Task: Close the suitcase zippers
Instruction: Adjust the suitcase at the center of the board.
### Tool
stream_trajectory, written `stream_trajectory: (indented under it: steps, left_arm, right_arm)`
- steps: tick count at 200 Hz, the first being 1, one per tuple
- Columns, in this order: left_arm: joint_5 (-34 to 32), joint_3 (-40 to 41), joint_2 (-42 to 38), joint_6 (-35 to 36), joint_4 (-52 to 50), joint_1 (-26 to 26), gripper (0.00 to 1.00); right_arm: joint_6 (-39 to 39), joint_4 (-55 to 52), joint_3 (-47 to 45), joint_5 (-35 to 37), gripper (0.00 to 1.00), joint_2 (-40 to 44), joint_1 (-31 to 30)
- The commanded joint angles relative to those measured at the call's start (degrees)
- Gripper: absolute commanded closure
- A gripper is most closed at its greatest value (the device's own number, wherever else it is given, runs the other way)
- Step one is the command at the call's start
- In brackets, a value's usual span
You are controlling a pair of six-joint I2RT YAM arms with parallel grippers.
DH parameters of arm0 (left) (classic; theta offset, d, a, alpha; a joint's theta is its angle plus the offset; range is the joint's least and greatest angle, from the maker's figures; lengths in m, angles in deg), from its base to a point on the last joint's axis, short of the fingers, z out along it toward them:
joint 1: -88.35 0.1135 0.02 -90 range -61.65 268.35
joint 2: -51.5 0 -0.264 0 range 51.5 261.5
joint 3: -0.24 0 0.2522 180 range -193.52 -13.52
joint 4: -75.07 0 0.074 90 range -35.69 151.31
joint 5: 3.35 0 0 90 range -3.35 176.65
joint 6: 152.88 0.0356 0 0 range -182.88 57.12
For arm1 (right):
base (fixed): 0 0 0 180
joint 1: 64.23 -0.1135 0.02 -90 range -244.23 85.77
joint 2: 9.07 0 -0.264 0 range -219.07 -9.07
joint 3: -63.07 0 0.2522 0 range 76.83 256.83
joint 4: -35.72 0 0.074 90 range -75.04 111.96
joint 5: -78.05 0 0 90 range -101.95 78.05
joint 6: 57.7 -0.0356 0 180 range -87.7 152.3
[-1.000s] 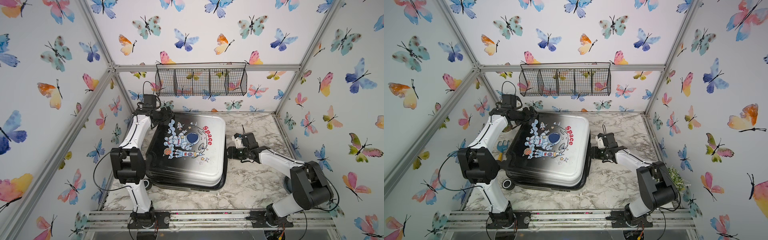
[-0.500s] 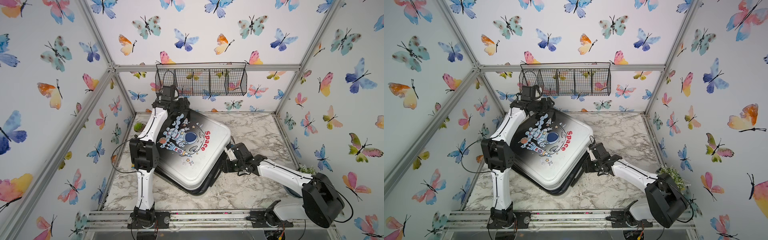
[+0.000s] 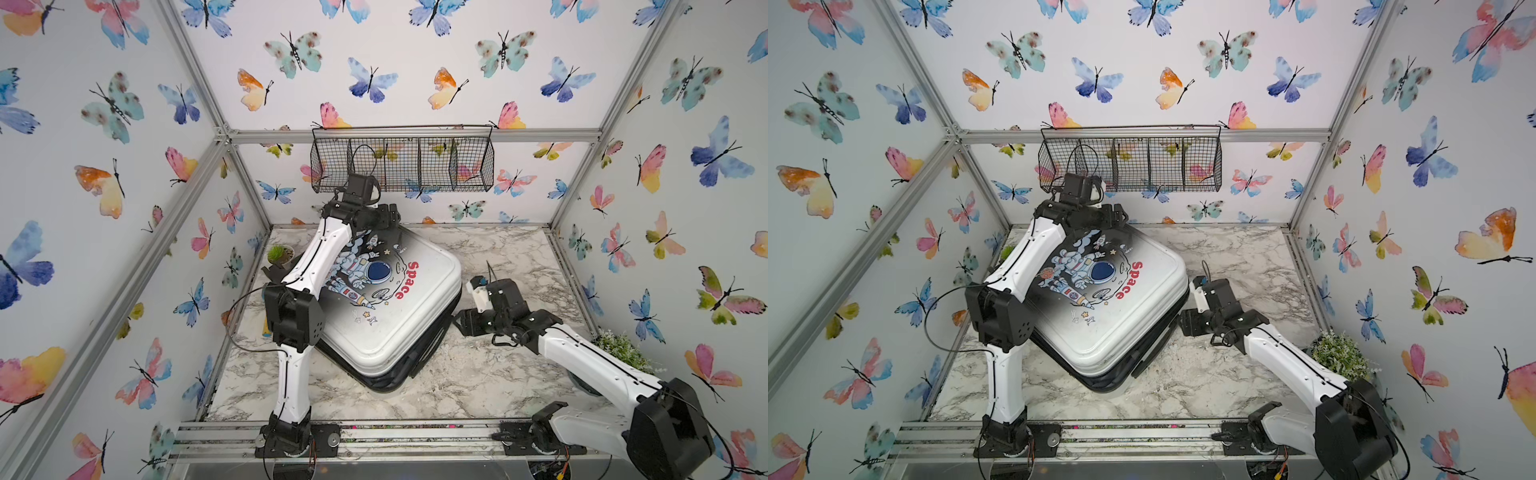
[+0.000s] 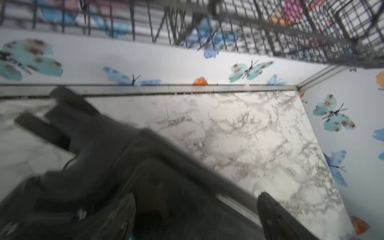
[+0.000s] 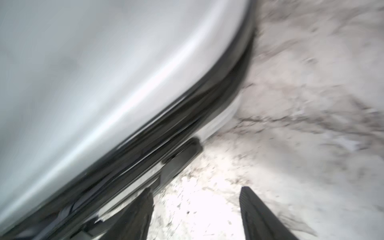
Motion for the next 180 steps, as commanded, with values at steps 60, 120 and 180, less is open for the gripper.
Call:
stream_trajectory:
  steps: [60,120,180]
  left_arm:
    - [-17.6,36.7,-52.1,-11.4,-12.3,14.8,0.08]
    - [-6.5,68.0,-71.2,-26.3,-4.3,34.5,0.08]
    - [2.1,80.3,-65.2,-29.7,8.9,36.1,0.19]
  right_arm:
    - [4.1,2.3,16.5,-3.7,0.30,-8.1,11.0]
    - [-2.4,8.6,30.4,-14.8,0.33,-26.2,13.3]
    - [0.9,5.7,38.7,-16.2,0.34,-36.8,13.3]
